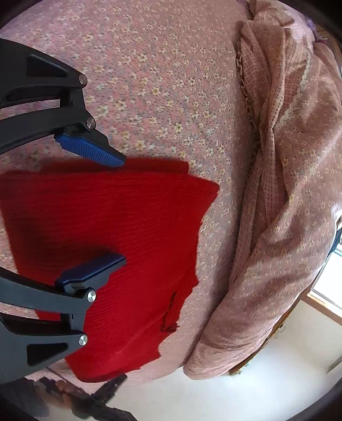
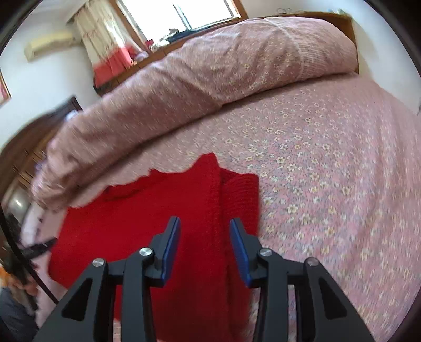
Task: Fold small clothes
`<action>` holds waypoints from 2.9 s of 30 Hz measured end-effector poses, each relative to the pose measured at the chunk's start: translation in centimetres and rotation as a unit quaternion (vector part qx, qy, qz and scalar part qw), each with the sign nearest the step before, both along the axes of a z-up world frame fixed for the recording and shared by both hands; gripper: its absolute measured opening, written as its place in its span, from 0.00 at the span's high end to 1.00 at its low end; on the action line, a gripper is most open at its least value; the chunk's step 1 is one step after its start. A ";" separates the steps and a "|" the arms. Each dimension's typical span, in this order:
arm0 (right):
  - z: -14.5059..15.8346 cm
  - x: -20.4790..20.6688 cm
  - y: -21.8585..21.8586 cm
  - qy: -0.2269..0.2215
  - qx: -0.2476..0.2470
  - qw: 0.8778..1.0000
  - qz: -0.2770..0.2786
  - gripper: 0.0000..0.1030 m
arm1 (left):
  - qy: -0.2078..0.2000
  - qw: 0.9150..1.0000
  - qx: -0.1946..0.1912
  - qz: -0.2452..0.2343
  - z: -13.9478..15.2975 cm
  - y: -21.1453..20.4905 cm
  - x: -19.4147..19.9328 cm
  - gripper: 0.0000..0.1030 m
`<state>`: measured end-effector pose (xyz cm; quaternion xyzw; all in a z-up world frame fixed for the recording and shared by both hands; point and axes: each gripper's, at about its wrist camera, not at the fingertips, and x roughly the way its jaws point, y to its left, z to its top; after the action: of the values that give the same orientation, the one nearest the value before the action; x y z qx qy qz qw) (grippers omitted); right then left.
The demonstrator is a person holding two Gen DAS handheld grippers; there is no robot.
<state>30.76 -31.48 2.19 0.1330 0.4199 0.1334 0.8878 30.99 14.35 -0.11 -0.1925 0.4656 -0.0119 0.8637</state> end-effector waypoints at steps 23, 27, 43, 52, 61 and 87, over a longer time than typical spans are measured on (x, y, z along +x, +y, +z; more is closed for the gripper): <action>-1.5 0.2 2.4 -0.037 -0.142 0.989 -0.012 0.87 | -0.034 0.998 0.053 -0.008 -0.3 -0.5 1.7 0.89; -0.2 -0.9 2.1 -0.048 -0.131 0.990 -0.020 0.52 | -0.014 1.000 0.015 0.022 0.9 1.3 -0.4 0.79; -0.1 -7.9 -2.6 0.069 0.121 0.990 0.005 0.15 | 0.021 0.997 -0.068 0.032 -0.2 0.7 -8.1 0.48; -3.8 -6.9 -4.5 0.102 0.160 0.982 0.007 0.14 | 0.047 0.998 -0.032 -0.008 -1.5 -1.8 -6.5 0.46; -4.9 -3.7 -4.8 0.095 0.272 0.958 0.005 0.09 | 0.065 0.996 -0.056 0.026 -3.0 0.7 -4.7 0.38; -5.0 -2.9 -2.2 0.145 0.251 0.950 0.120 0.08 | 0.038 0.955 -0.294 0.013 -5.1 4.2 -3.6 0.27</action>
<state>27.87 -33.66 -2.79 0.3179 0.5096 0.3189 0.7332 27.42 18.59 -5.20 -0.4443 0.4713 -0.1302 0.7507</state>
